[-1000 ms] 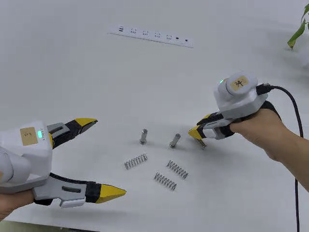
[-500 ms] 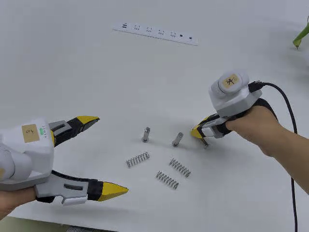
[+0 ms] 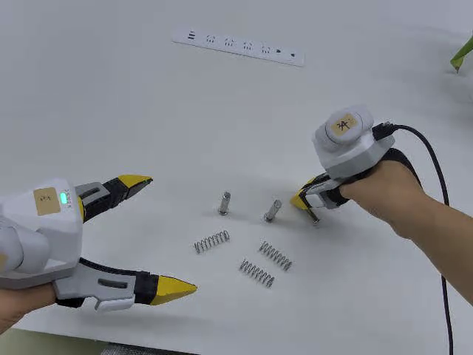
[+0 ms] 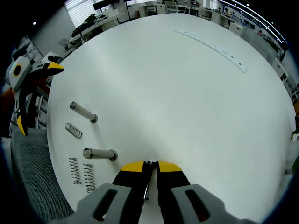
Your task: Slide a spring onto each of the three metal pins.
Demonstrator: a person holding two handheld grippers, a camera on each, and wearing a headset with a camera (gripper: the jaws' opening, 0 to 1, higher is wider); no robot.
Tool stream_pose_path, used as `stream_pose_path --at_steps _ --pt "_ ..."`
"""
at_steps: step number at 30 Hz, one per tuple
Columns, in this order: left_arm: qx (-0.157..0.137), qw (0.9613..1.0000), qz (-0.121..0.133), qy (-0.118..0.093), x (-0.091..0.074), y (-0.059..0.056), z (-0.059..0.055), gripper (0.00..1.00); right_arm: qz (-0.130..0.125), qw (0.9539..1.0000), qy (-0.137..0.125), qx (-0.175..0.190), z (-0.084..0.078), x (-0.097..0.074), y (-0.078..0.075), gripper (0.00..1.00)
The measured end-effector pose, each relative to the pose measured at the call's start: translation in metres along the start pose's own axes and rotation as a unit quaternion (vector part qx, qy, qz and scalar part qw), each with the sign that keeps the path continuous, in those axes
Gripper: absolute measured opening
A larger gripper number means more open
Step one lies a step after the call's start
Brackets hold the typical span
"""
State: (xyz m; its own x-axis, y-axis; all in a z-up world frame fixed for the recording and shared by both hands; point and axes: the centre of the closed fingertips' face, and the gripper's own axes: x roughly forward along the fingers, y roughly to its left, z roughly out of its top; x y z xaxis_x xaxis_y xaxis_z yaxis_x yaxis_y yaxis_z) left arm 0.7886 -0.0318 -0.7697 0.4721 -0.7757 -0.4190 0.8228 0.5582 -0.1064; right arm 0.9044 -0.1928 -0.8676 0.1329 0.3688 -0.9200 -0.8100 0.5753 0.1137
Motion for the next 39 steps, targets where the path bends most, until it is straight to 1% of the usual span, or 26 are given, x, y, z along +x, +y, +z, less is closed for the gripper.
stream_pose_path --at_steps 4,8,10,18,20,23,24,26,30,32,38,39 --pt "-0.001 1.0000 0.001 -0.001 0.000 0.000 0.001 1.00 -0.002 1.0000 -0.001 0.003 -0.002 -0.001 0.003 0.09" --pt "-0.001 1.0000 0.000 0.000 0.000 -0.002 0.001 1.00 -0.003 1.0000 -0.002 0.003 -0.001 -0.001 0.001 0.09" --pt "-0.002 1.0000 0.000 0.000 0.001 -0.002 0.001 1.00 -0.004 1.0000 -0.003 0.003 -0.003 -0.002 0.002 0.09" --pt "0.000 1.0000 -0.001 0.000 0.000 -0.001 0.000 1.00 -0.001 0.9999 -0.016 0.006 -0.002 -0.007 0.003 0.09" --pt "0.002 1.0000 -0.002 0.002 0.000 -0.001 0.000 1.00 -0.001 0.9998 -0.020 0.005 -0.002 -0.008 0.003 0.09" --pt "0.002 1.0000 -0.002 0.002 0.000 -0.001 -0.001 1.00 -0.001 0.9996 -0.027 0.003 -0.002 -0.015 0.006 0.09" --pt "0.002 1.0000 -0.002 0.002 0.000 -0.002 0.000 1.00 -0.002 0.9995 -0.031 0.004 -0.002 -0.017 0.007 0.09" --pt "0.004 1.0000 -0.002 0.002 0.000 -0.003 0.001 1.00 -0.002 0.9993 -0.037 0.004 -0.004 -0.017 0.005 0.09" --pt "0.006 1.0000 -0.004 0.002 0.000 -0.004 0.003 1.00 -0.004 0.9988 -0.049 0.006 -0.003 -0.028 0.009 0.09" --pt "0.006 1.0000 -0.004 0.001 0.001 -0.005 0.004 1.00 -0.005 0.9984 -0.055 0.007 -0.006 -0.028 0.007 0.09" --pt "0.011 0.9999 -0.008 0.003 0.002 -0.007 0.006 1.00 -0.009 0.9972 -0.073 0.012 -0.006 -0.039 0.008 0.09" --pt "0.012 0.9999 -0.009 0.003 0.002 -0.007 0.006 1.00 -0.009 0.9970 -0.076 0.011 -0.006 -0.039 0.006 0.09"
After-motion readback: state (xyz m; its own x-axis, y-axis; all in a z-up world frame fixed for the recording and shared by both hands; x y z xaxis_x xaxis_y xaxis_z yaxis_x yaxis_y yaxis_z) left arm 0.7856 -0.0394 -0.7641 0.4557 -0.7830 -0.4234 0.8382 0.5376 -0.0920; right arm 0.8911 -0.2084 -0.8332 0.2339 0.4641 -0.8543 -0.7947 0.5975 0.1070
